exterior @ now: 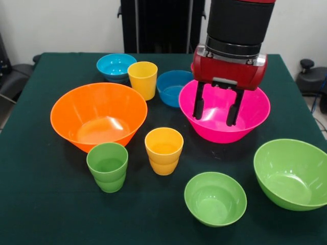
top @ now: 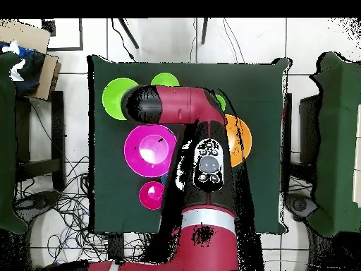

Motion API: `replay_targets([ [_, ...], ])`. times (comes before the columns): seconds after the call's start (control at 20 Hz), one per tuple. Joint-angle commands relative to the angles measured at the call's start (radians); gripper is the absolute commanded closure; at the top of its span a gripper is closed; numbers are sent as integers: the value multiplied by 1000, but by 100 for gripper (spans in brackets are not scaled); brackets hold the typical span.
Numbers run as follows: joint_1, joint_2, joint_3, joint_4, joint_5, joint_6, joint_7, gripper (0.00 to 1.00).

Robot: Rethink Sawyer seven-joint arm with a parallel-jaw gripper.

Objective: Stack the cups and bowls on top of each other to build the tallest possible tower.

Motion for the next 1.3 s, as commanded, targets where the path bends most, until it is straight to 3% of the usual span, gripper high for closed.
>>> replay_targets([
  [0.05, -37, 12, 137, 80, -113, -53, -188, 0],
  [0.35, -63, -9, 149, 88, -154, -22, -202, 0],
  [1.3, -203, -7, 276, 117, -252, -58, -236, 0],
])
